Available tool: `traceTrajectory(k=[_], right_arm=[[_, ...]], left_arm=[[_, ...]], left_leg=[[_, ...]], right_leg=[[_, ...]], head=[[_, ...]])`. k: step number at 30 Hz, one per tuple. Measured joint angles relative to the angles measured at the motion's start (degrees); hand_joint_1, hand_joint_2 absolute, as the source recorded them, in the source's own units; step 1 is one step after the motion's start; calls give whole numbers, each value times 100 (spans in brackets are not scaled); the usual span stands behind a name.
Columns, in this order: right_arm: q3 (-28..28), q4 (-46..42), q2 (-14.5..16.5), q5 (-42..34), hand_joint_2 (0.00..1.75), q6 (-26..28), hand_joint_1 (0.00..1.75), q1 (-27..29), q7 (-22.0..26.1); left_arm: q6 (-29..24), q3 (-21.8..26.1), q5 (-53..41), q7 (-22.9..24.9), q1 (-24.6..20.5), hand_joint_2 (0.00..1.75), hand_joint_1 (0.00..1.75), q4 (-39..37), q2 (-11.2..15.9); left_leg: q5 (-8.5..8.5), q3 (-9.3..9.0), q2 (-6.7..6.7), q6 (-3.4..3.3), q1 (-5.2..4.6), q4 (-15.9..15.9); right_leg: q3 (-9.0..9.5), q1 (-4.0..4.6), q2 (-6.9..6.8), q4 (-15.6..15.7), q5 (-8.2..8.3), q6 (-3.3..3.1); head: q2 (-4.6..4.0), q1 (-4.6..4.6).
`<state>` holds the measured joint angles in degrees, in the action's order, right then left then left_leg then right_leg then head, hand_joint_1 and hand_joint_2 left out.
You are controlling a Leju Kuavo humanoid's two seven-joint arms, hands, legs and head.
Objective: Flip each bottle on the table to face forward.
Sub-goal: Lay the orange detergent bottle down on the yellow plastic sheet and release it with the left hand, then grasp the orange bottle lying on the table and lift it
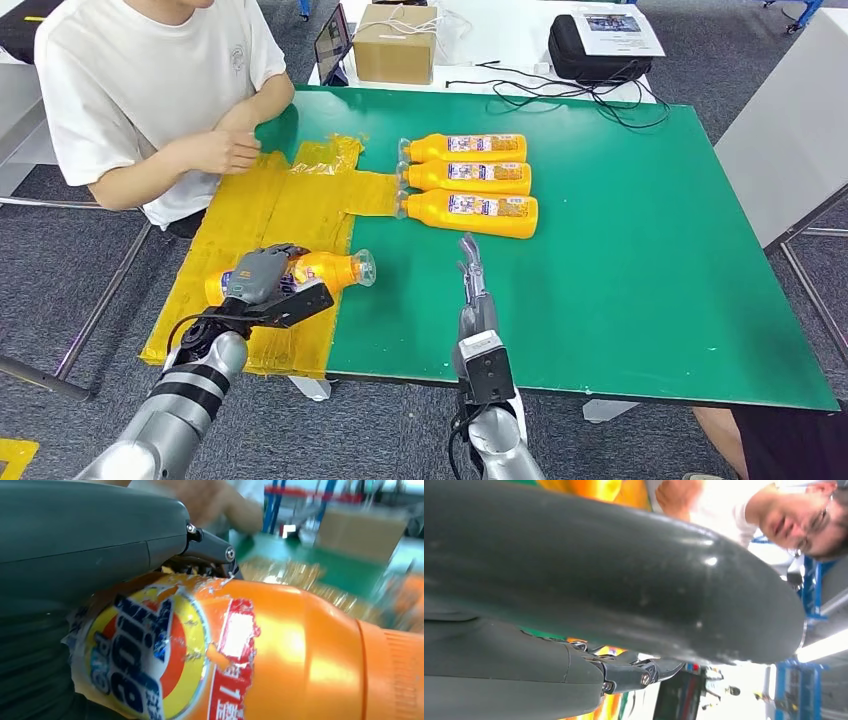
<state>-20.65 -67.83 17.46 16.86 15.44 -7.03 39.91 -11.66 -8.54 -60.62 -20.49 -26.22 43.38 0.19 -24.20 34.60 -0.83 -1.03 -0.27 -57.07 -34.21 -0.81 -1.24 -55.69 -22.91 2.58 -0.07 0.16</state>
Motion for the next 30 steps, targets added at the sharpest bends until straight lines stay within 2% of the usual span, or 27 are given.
traceTrajectory(k=[1, 5, 7, 14, 19, 25, 27, 30], right_arm=[[-10, 42, 11, -34, 0, -21, 0, -5, 0], [-32, 266, 38, -199, 0, -99, 0, -88, 0], [-35, 372, 50, -262, 0, -113, 0, -150, 0], [-72, 599, 60, -351, 0, -136, 0, -243, 0], [-94, 679, 60, -414, 0, -132, 0, -268, 0], [-99, 750, 58, -466, 0, -168, 0, -286, 0], [-101, 768, 58, -464, 0, -190, 0, -286, 0], [-128, 776, 51, -475, 0, -197, 0, -281, 1]], left_arm=[[155, -34, -78, 28, -112, 175, 0, -185, 27], [1207, -264, -396, 446, -579, 175, 0, -904, 95], [1446, -362, -437, 601, -787, 175, 0, -1193, 110], [1563, -419, -152, 744, -1123, 175, 0, -1684, 115], [1804, -252, 334, 588, -1198, 175, 0, -1749, 116], [1715, -144, 466, 609, -1211, 175, 0, -1770, 105], [1640, -58, 682, 501, -1198, 175, 0, -1770, 79], [1806, 221, 1440, -49, -1110, 175, 0, -1695, 16]], left_leg=[[0, 0, 0, 0, 0, 0], [0, -9, 5, 0, -1, 1], [-2, -22, 7, 0, -3, 2], [-2, -43, 5, 0, -3, 2], [0, -55, 5, 1, -2, 3], [0, -55, 5, 2, -2, 2], [0, -55, 5, 2, -2, 2], [0, -55, 3, 2, -2, 2]], right_leg=[[1, 0, -1, 0, 0, 0], [17, -2, -6, -1, -2, 0], [30, -4, -7, 0, -3, 0], [45, -4, -5, 0, -3, -1], [54, -3, -5, -3, -3, -2], [55, -4, -5, -3, -3, -2], [54, -4, -5, -3, -3, -2], [53, -4, -5, -2, -3, -2]], head=[[0, 1], [0, 0], [0, 2], [0, -1], [0, -1], [0, -1], [0, 0], [0, -1]])
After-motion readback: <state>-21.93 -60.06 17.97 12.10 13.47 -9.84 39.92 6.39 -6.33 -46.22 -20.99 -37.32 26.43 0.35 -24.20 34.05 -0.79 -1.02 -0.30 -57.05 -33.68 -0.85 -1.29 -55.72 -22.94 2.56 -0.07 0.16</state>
